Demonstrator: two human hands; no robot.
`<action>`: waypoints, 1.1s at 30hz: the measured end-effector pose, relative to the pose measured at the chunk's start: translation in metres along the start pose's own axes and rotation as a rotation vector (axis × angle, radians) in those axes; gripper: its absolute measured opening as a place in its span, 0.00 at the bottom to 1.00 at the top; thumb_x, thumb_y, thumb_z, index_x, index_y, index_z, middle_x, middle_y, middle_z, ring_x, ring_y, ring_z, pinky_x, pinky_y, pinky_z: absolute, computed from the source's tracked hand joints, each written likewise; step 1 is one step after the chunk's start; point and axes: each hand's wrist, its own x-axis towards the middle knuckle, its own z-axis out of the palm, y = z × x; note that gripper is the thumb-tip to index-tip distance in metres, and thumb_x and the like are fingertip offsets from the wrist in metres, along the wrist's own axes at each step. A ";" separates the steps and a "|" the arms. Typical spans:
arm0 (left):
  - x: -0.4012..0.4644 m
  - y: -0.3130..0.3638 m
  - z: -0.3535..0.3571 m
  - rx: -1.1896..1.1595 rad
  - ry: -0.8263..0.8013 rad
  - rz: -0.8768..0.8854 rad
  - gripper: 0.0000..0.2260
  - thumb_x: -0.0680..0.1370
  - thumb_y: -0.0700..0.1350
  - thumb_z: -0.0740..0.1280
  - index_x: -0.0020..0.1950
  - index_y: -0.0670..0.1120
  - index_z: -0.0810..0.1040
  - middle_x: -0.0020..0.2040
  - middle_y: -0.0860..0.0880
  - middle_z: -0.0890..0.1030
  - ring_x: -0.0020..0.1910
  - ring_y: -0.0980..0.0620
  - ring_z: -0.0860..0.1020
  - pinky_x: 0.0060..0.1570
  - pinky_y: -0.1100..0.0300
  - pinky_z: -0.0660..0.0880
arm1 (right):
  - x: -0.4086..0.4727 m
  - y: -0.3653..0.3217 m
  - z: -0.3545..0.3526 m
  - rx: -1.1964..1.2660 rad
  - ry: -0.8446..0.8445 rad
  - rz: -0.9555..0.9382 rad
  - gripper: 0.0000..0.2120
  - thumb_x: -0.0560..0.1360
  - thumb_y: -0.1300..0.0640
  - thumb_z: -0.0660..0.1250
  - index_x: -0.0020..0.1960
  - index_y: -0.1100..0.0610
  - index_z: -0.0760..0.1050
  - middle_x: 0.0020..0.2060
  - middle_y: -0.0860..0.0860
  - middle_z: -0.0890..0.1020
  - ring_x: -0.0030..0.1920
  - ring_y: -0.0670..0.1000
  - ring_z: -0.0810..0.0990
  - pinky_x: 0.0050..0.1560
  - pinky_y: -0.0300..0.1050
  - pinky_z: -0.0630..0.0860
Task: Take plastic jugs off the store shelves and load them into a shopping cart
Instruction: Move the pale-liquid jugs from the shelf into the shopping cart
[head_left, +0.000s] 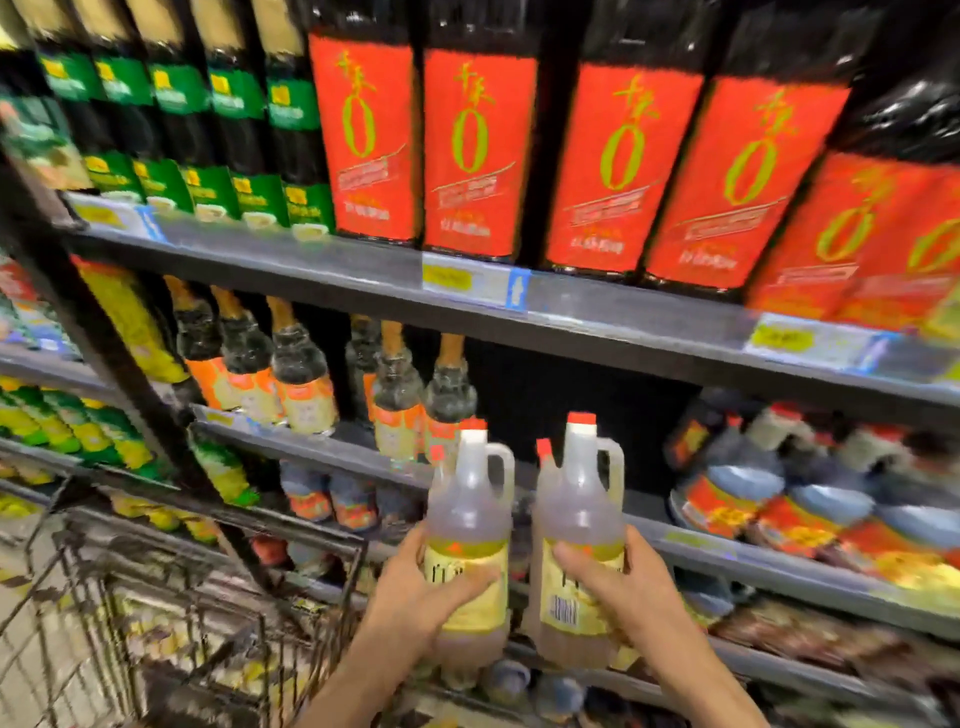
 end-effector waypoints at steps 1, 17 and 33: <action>0.007 0.007 0.011 0.000 -0.022 0.014 0.23 0.66 0.50 0.83 0.57 0.55 0.78 0.47 0.57 0.86 0.43 0.66 0.83 0.46 0.64 0.80 | 0.000 0.002 -0.010 -0.002 0.020 0.011 0.40 0.53 0.33 0.80 0.62 0.45 0.76 0.50 0.45 0.87 0.50 0.47 0.87 0.54 0.53 0.83; 0.143 0.092 0.096 0.193 0.033 0.329 0.30 0.67 0.47 0.82 0.64 0.48 0.73 0.49 0.54 0.82 0.48 0.54 0.82 0.46 0.64 0.76 | -0.001 0.006 -0.047 0.095 0.194 -0.001 0.25 0.72 0.47 0.78 0.67 0.44 0.75 0.53 0.43 0.87 0.51 0.43 0.86 0.48 0.41 0.80; 0.157 0.053 0.090 0.294 -0.009 0.427 0.30 0.75 0.46 0.77 0.62 0.24 0.71 0.47 0.29 0.78 0.48 0.35 0.80 0.33 0.63 0.62 | 0.071 -0.022 -0.040 -0.050 0.286 -0.177 0.27 0.70 0.45 0.80 0.63 0.53 0.76 0.53 0.46 0.86 0.52 0.44 0.86 0.49 0.41 0.82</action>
